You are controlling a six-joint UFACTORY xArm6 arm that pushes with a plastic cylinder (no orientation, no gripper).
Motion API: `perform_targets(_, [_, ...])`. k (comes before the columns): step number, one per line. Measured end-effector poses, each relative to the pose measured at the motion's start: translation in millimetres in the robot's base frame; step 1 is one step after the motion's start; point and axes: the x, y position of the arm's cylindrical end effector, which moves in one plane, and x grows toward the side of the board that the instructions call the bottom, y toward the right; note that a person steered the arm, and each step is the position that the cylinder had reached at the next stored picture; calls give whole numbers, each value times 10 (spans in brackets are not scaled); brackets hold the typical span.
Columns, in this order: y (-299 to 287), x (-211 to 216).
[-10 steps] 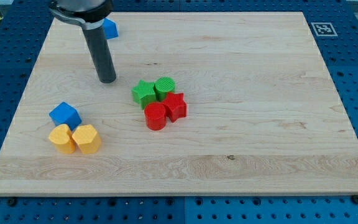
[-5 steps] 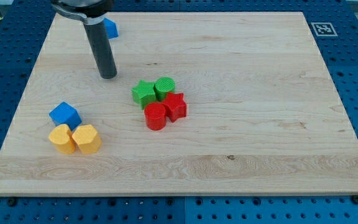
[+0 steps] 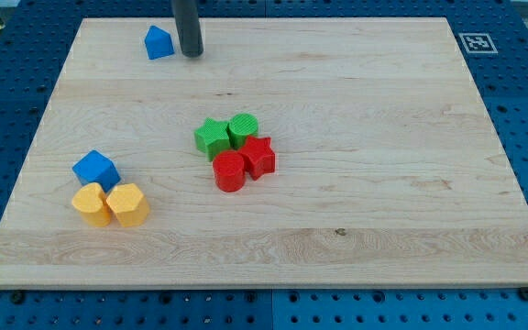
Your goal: Slide the blue triangle towards the yellow hexagon
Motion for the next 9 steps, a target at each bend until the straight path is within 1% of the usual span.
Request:
perform_targets(1, [-246, -473])
perform_targets(2, [-818, -475])
perform_targets(3, [-858, -336])
perform_targets(4, [-779, -274])
perform_targets(5, [-529, -253])
perform_targets(6, [-385, -90])
perform_targets(8, [-421, 70])
perform_targets(9, [-220, 91])
